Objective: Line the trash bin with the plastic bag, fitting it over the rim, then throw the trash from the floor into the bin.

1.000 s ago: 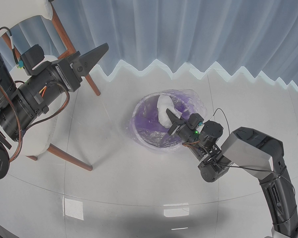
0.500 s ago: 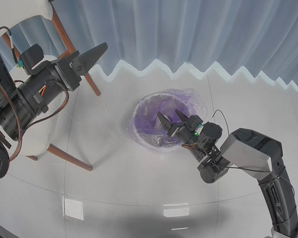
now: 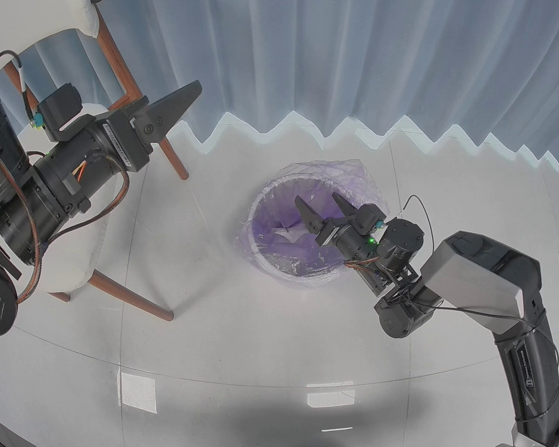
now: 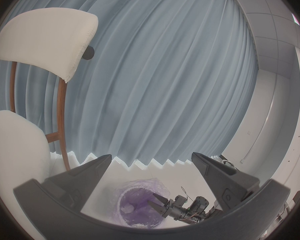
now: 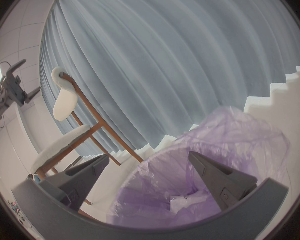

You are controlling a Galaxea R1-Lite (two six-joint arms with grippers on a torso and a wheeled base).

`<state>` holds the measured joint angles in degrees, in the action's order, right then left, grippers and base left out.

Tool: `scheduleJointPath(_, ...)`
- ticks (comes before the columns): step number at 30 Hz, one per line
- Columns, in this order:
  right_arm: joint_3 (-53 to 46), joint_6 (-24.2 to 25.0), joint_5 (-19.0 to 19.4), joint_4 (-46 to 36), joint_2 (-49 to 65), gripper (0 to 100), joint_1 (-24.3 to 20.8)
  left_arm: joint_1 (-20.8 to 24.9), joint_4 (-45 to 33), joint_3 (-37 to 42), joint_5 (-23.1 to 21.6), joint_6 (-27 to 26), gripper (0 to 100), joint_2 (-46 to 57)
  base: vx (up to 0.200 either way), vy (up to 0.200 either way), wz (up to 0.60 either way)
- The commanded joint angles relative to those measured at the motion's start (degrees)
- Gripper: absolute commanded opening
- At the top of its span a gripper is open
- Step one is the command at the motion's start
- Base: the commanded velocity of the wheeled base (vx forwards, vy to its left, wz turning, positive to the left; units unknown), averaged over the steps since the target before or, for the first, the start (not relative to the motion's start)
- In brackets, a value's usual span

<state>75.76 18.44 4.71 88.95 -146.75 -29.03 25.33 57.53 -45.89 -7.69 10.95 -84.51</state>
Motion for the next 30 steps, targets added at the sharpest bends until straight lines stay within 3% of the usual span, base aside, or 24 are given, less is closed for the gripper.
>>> scheduleJointPath(1, -6.16, 0.19, -0.05, 1.05, 8.59, 100, 0.64, -0.02, 0.04, 0.01, 0.13, -0.31, 100, 0.13, 0.000, 0.000, 0.00)
scheduleJointPath(9, -32.26, -0.87, -0.49, 1.05, 27.75, 100, 3.36, -0.72, 0.48, 0.18, 0.57, -0.66, 100, 2.15, 0.000, 0.000, 0.00)
scheduleJointPath(14, -50.45, -2.80, -0.75, 1.05, 44.45, 100, 6.97, -1.43, -0.31, 0.89, 8.66, -2.86, 100, 7.95, 0.000, 0.000, 0.00)
scheduleJointPath(16, -50.89, -2.89, -0.75, 1.05, 44.89, 100, 7.14, -1.51, -0.31, 0.97, 8.92, -2.95, 100, 8.13, 0.000, 0.000, 0.00)
scheduleJointPath(17, -58.80, -6.23, -0.66, 0.78, 52.88, 100, 11.62, -2.66, -2.07, 2.82, 10.94, -3.48, 100, 11.47, 0.000, 0.000, 0.00)
scheduleJointPath(22, -68.21, -11.94, -0.49, 0.52, 58.86, 100, 17.86, -7.84, -5.41, 8.18, 10.86, -3.65, 100, 17.62, 0.000, 0.000, 0.00)
scheduleJointPath(24, -75.76, -13.87, -0.31, 0.34, 63.78, 100, 20.68, -12.24, -9.10, 12.14, 10.42, -3.74, 100, 24.56, 0.000, 0.000, 0.00)
scheduleJointPath(27, -75.76, -13.35, -0.57, -2.21, 66.07, 100, 20.76, -14.26, -11.65, 14.77, 10.33, -3.83, 100, 28.52, 0.000, 0.000, 0.00)
scheduleJointPath(30, -75.76, -13.79, -0.66, -13.72, 79.43, 100, 23.05, -15.75, -20.44, 24.35, 10.33, -3.92, 100, 42.05, 0.000, 0.000, 0.00)
